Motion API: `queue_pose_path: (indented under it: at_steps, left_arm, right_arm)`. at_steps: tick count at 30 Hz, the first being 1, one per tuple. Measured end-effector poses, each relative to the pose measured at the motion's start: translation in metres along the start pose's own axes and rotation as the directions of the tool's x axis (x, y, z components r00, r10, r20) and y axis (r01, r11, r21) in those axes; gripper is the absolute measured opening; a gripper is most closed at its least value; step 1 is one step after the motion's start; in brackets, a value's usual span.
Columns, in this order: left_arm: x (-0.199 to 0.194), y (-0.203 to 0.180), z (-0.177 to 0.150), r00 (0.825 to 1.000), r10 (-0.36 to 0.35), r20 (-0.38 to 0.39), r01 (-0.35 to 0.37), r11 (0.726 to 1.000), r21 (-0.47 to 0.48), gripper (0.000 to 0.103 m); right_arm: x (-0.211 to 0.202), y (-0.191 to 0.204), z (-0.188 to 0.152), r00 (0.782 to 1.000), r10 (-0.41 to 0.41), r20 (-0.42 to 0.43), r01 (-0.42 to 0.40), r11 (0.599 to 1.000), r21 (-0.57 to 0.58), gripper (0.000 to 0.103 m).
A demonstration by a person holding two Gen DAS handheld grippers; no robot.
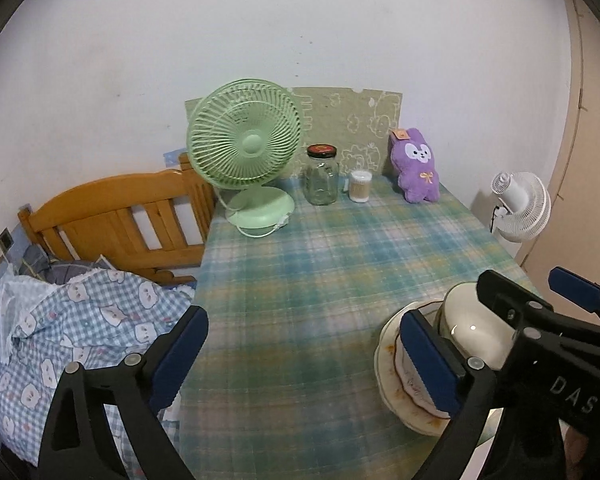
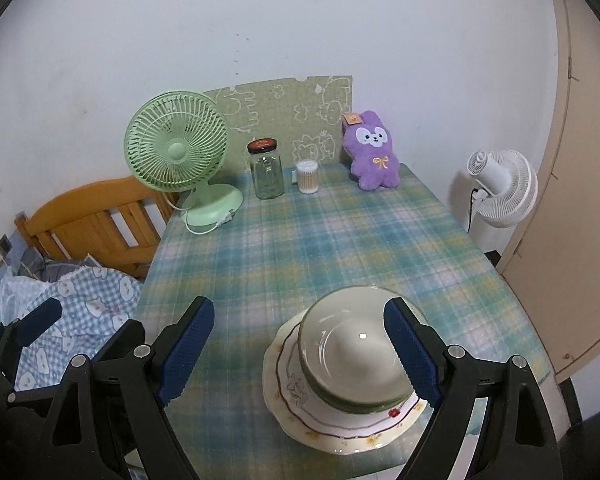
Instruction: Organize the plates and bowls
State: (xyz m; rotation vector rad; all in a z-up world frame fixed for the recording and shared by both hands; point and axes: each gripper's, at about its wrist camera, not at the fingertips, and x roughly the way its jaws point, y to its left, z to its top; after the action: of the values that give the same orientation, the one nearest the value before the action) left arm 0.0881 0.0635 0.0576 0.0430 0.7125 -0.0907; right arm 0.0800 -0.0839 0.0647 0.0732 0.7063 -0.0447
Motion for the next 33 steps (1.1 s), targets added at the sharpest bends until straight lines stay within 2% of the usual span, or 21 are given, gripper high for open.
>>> queue_pose_path:
  at_steps: [13,16,20,33]
  left_arm:
    - [-0.024,0.019,-0.075,0.997,0.062,0.053,-0.06,0.997,-0.051,0.099]
    - [-0.031,0.023,-0.088,0.995,0.063,0.079,-0.058,0.996,-0.072,0.099]
    - [-0.034,0.024,-0.103,0.995,0.07,0.076,-0.064,0.995,-0.077,0.1]
    - [-0.046,0.022,-0.115,0.991,0.065,0.113,-0.056,0.995,-0.082,0.1]
  right_arm:
    - [-0.015,-0.002,-0.077,0.999,0.013,0.047,-0.012,1.0,-0.023,0.089]
    - [-0.018,-0.001,-0.093,0.998,0.009,0.054,-0.006,0.999,-0.042,0.089]
    - [-0.028,-0.002,-0.111,0.997,0.02,0.074,-0.017,0.999,-0.041,0.089]
    - [-0.044,-0.005,-0.123,0.993,0.016,0.117,-0.012,0.999,-0.032,0.091]
